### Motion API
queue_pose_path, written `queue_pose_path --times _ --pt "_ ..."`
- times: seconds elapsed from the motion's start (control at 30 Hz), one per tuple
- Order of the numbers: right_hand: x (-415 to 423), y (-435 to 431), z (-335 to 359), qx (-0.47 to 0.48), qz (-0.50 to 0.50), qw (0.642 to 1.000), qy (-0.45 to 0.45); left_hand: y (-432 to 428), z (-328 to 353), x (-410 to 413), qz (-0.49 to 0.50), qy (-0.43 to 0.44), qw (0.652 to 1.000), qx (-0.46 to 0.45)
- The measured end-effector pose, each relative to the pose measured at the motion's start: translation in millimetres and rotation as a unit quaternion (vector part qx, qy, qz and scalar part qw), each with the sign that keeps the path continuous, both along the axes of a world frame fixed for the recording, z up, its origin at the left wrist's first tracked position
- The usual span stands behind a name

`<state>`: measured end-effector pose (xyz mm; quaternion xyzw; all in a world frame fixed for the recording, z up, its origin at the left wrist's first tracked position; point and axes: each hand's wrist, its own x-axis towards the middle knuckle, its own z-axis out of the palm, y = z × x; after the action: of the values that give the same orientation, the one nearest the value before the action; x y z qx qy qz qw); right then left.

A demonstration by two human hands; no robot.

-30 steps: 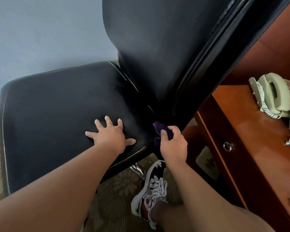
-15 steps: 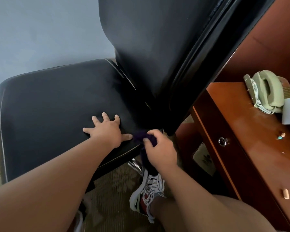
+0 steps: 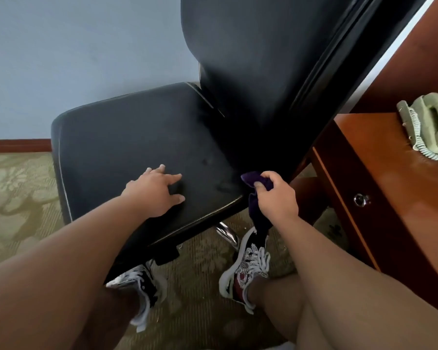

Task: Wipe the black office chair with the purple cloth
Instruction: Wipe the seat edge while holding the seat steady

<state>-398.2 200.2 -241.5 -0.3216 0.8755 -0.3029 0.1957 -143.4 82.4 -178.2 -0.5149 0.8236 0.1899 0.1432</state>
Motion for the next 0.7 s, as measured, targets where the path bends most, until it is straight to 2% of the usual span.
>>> queue_pose_path --times 0.3,0.5,0.7 --pt "-19.1 -19.9 13.4 0.055 0.053 0.995 0.059 22.3 -17.8 -10.6 -0.034 0.0 0.999 -0.013" --pt "-13.2 -10.1 13.2 0.045 0.098 0.994 0.008 20.2 -18.7 -33.1 -0.04 -0.053 0.997 -0.03" --pt "21.3 -1.1 18.1 0.052 0.196 0.978 -0.038 14.1 -10.0 -51.4 -0.047 -0.07 0.996 -0.036"
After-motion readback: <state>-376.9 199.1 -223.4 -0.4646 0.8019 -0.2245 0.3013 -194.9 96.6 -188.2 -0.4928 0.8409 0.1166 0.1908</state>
